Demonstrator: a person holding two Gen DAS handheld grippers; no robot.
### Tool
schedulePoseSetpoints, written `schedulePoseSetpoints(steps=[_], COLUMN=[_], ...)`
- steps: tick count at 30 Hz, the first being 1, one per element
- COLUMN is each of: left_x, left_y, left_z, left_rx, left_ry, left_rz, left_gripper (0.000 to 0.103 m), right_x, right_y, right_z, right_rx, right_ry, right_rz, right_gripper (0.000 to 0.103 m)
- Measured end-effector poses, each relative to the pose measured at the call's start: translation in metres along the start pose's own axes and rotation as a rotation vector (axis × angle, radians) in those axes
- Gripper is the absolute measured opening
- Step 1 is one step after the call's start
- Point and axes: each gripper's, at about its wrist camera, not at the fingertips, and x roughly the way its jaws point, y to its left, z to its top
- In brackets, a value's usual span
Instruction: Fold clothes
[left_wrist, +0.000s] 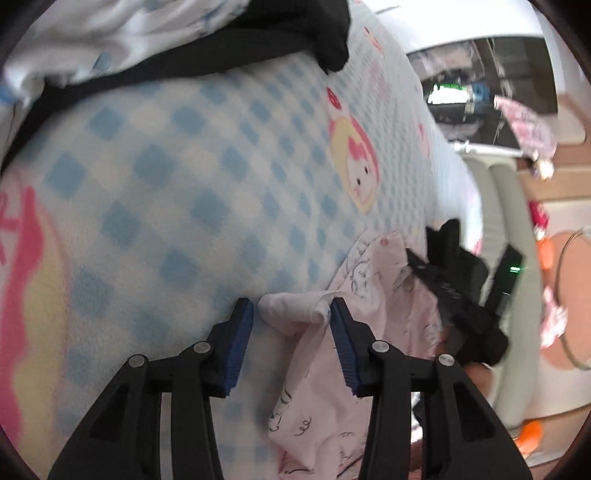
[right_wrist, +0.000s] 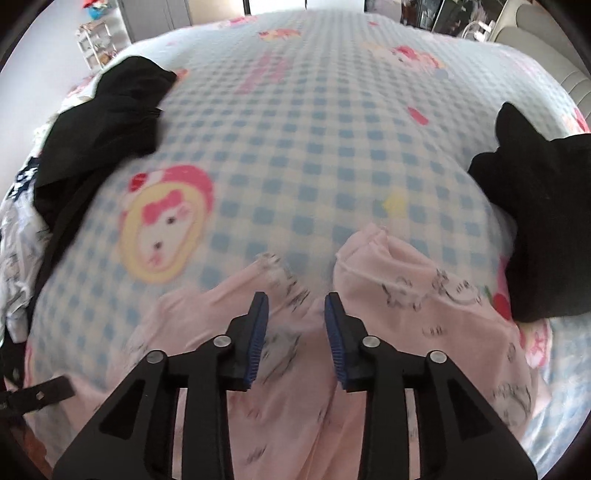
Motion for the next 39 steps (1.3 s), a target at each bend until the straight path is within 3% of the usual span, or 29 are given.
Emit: schedulePoseSetpoints(steps=[5, 7, 8, 11, 14, 16, 19, 23, 28, 30, 31, 33, 39], left_x=[-0.002, 0.006, 0.011, 0.019, 0.025, 0.031, 0.031, 0.029, 0.026, 0.025, 0.024, 0.021, -0.003], left_y=[0.005, 0.001, -0.002, -0.014, -0.024, -0.026, -0.027, -0.018, -0.019, -0.017, -0.017, -0.022, -0.049], left_z=[0.003, 0.003, 0.001, -0.010, -0.026, -0.037, -0.045, -0.037, -0.046, -0.046, -0.045, -0.044, -0.010], left_rx=[-0.050, -0.030, -0.008, 0.080, 0.177, 0.208, 0.242, 0.181, 0.207, 0.214, 0.228, 0.280, 0.440], left_ry=[-0.066, -0.030, -0.006, 0.033, 0.079, 0.124, 0.130, 0.126, 0.093, 0.097, 0.095, 0.079, -0.005], left_rz=[-0.093, -0.045, -0.018, 0.028, 0.120, 0.144, 0.157, 0.139, 0.084, 0.040, 0.037, 0.075, 0.256], left_gripper=[0.044, 0.044, 0.044, 0.042, 0.033, 0.032, 0.033, 0.033, 0.036, 0.033, 0.028, 0.014, 0.009], right_x=[0.029, 0.030, 0.031, 0.030, 0.019, 0.011, 0.000, -0.005, 0.007, 0.014, 0.018, 0.020, -0.015], right_y=[0.005, 0.008, 0.010, 0.017, 0.018, 0.018, 0.016, 0.015, 0.016, 0.018, 0.020, 0.024, 0.015], right_z=[0.004, -0.001, -0.003, -0.013, -0.018, -0.021, -0.026, -0.026, -0.017, -0.015, -0.014, -0.011, 0.019], right_rx=[-0.067, -0.096, -0.118, -0.195, -0.207, -0.214, -0.224, -0.231, -0.219, -0.229, -0.234, -0.257, -0.192], right_ry=[0.065, 0.061, 0.077, 0.085, 0.064, 0.053, 0.043, 0.052, 0.066, 0.076, 0.081, 0.081, -0.034], right_rz=[-0.008, -0.018, -0.024, -0.077, -0.098, -0.090, -0.075, -0.014, 0.023, 0.047, 0.059, 0.061, 0.064], right_gripper=[0.038, 0.033, 0.018, 0.013, 0.010, 0.009, 0.009, 0.010, 0.028, 0.026, 0.013, 0.010, 0.008])
